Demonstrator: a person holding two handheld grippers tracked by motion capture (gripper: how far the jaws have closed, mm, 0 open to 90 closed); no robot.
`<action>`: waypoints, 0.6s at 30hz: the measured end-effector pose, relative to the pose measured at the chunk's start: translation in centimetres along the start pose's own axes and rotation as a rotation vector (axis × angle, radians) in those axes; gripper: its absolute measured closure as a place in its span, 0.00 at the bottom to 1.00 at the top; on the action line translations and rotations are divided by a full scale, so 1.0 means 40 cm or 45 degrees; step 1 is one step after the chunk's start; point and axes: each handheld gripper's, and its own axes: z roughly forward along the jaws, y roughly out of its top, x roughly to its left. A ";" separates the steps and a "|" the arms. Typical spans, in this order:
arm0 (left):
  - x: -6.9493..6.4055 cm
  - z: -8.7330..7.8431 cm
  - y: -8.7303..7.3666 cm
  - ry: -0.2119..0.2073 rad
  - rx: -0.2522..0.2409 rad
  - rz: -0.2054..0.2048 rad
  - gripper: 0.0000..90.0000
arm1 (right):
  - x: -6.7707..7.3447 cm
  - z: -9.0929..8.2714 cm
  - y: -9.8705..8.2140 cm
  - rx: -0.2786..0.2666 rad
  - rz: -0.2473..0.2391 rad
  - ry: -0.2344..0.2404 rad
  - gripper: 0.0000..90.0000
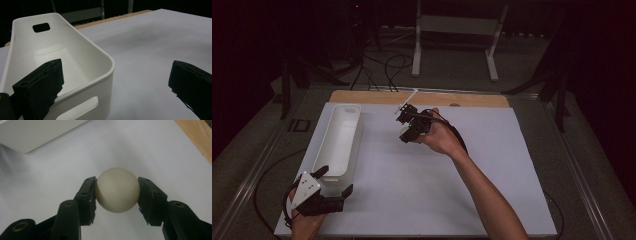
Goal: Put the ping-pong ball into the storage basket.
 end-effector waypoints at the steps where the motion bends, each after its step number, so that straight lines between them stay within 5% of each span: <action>1: 0.000 0.000 0.000 0.000 0.000 0.000 0.00 | 0.001 0.001 0.001 -0.006 0.000 -0.002 0.57; 18: 0.001 0.000 0.000 0.002 -0.003 -0.001 0.00 | 0.019 0.003 0.029 -0.008 -0.018 0.009 0.57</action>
